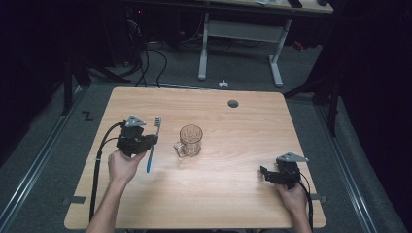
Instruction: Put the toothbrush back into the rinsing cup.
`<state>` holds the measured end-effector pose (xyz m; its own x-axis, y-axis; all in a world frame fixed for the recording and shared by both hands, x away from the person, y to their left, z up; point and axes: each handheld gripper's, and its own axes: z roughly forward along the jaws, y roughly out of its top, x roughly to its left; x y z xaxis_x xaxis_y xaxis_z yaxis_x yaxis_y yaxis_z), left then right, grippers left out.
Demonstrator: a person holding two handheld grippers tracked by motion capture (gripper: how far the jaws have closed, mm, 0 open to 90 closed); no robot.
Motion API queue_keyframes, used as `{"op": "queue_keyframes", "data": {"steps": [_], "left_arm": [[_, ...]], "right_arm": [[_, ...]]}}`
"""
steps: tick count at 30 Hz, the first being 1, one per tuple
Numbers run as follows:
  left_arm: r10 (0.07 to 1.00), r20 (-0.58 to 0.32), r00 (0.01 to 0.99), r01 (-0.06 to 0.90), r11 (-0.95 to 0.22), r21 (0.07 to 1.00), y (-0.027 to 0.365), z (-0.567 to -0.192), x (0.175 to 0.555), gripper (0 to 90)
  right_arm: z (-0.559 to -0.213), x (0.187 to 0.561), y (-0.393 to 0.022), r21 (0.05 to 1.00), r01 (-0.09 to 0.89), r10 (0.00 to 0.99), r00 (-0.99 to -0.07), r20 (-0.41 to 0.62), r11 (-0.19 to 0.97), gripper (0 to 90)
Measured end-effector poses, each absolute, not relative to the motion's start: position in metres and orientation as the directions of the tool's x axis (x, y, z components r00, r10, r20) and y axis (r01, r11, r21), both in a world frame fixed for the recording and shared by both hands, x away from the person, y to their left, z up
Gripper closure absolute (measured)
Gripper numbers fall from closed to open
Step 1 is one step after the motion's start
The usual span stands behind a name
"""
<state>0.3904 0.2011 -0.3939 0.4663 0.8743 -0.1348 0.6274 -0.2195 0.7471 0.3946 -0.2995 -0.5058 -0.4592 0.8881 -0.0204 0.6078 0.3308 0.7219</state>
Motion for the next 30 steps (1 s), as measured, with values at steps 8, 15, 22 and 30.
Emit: {"op": "queue_keyframes", "data": {"steps": [8,15,22,30], "left_arm": [[0.862,-0.137,0.489,0.6,-0.218,0.769,0.194,-0.39,0.387,80.0],[0.854,-0.147,0.499,0.586,-0.207,0.783,0.189,-0.389,0.386,80.0],[0.844,-0.149,0.516,0.573,-0.211,0.792,0.183,-0.386,0.386,80.1],[0.824,-0.133,0.551,0.538,-0.23,0.811,0.169,-0.376,0.39,80.0]], "right_arm": [[-0.506,0.395,-0.299,0.722,0.607,0.888,-0.459,-0.021,0.331,23.1],[-0.506,0.395,-0.299,0.722,0.607,0.888,-0.46,-0.021,0.331,23.1],[-0.506,0.395,-0.299,0.722,0.607,0.888,-0.46,-0.021,0.332,23.1],[-0.506,0.394,-0.299,0.722,0.607,0.888,-0.46,-0.02,0.331,23.1]]}}
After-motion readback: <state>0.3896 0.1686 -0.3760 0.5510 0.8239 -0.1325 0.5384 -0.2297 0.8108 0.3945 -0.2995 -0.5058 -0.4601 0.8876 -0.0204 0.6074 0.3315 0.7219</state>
